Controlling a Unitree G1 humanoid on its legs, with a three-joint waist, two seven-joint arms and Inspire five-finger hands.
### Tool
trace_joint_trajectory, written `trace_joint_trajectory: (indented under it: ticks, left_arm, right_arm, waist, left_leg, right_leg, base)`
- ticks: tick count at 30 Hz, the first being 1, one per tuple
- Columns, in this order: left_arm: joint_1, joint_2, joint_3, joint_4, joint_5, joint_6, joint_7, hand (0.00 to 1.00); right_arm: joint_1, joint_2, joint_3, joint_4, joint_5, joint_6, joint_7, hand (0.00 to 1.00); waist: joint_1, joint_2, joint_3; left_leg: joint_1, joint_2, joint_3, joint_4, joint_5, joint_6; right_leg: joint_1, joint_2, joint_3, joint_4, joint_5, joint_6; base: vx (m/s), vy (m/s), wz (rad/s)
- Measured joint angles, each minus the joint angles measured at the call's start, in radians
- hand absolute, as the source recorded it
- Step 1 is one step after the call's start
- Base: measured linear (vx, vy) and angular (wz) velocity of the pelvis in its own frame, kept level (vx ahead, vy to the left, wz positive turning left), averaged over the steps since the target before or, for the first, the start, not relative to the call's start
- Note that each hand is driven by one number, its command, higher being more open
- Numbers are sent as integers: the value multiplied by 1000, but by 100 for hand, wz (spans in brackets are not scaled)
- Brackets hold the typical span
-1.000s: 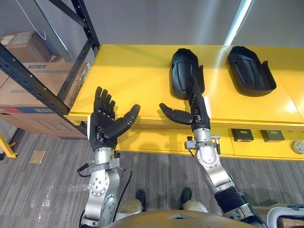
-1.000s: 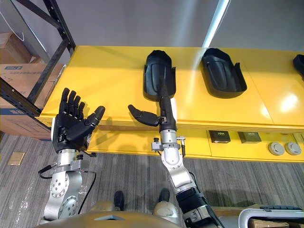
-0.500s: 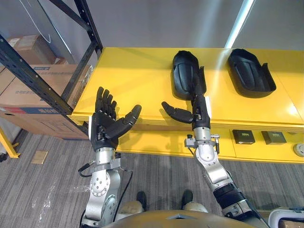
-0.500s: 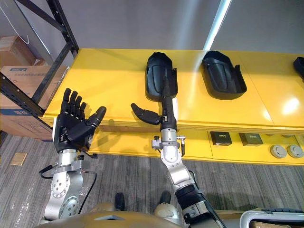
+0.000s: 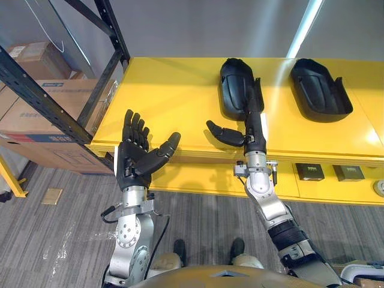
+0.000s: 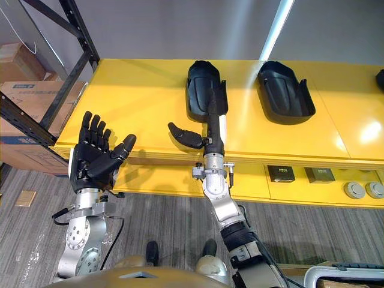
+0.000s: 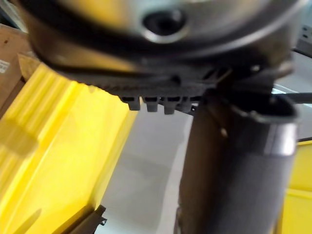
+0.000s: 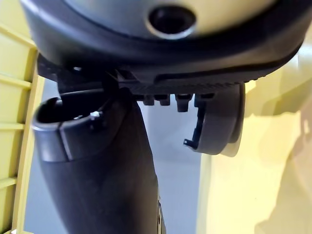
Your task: Walk over and take three plastic housings, then place them on the shelf
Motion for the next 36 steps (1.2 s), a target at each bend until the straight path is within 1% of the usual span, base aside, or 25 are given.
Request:
trace_joint_trajectory:
  ticks: [7, 14, 18, 22, 24, 27, 30, 33, 34, 36]
  left_arm:
    - [-27, 0, 0, 0, 0, 0, 0, 100]
    - [-33, 0, -1, 0, 1, 0, 1, 100]
    - [-32, 0, -1, 0, 4, 0, 4, 100]
    - [-32, 0, 2, -1, 15, 0, 11, 100]
    - [-30, 0, 12, -4, 39, 0, 13, 100]
    - [-25, -1, 20, -8, 39, 0, 13, 100]
    - [-22, -1, 20, -37, 39, 0, 12, 100]
    - [-22, 0, 32, -47, 39, 0, -2, 100]
    - [-22, 0, 33, -47, 39, 0, -5, 100]
    - [-19, 0, 37, -47, 39, 0, -19, 100]
  right_arm:
    - [-38, 0, -11, 23, 1, 9, 0, 100]
    - [-53, 2, -10, 3, 5, -30, 37, 100]
    - [-44, 1, -8, -155, 37, -46, 80, 100]
    - [4, 3, -8, -325, 41, -95, 98, 100]
    - [56, 3, -10, -415, 42, -120, 113, 100]
    - [133, 8, -11, -476, 42, -138, 120, 100]
    - [209, 8, -21, -519, 43, -141, 111, 100]
    - [266, 9, -40, -522, 43, -137, 88, 100]
    - [280, 10, -46, -522, 43, -133, 80, 100]
    - [336, 13, -71, -522, 46, -108, 51, 100]
  waist:
    - [1, 4, 11]
    - [-1, 5, 35]
    - [0, 4, 52]
    - [0, 1, 53]
    - [0, -1, 53]
    - [-4, -2, 52]
    - [-5, -5, 50]
    - [-6, -7, 44]
    - [-7, -9, 40]
    - [-11, -17, 26]
  left_leg:
    - [-1, 0, -3, 0, 0, 0]
    - [0, 1, -2, 0, 0, 0]
    - [0, 2, 6, 1, -2, -2]
    - [2, 3, 13, 3, -8, -4]
    - [8, 4, 23, 4, -14, -4]
    - [19, 6, 39, 4, -34, -10]
    - [23, 11, 58, 6, -44, -6]
    - [35, 17, 78, 7, -48, -11]
    - [35, 18, 80, 8, -48, -12]
    - [36, 22, 90, 11, -48, -11]
  right_leg:
    - [0, 0, -2, 0, 0, 0]
    - [0, 1, 0, 0, 0, 0]
    - [-3, 2, 7, 0, 0, 0]
    - [-3, 3, 14, 0, 0, 0]
    - [-2, 3, 24, 0, 0, 0]
    - [7, 5, 36, 0, -2, 0]
    - [4, 8, 47, 0, -2, 0]
    - [7, 14, 64, 0, -3, -1]
    - [5, 15, 65, 0, -4, -1]
    - [4, 18, 69, 0, -4, -1]
  base:
    - [0, 0, 0]
    - [0, 0, 0]
    - [0, 0, -2]
    - [0, 0, -5]
    - [-2, 2, -13]
    - [-17, 5, -17]
    - [-17, 3, -12]
    - [2, -6, -17]
    - [16, -9, -9]
    - [22, -6, -9]
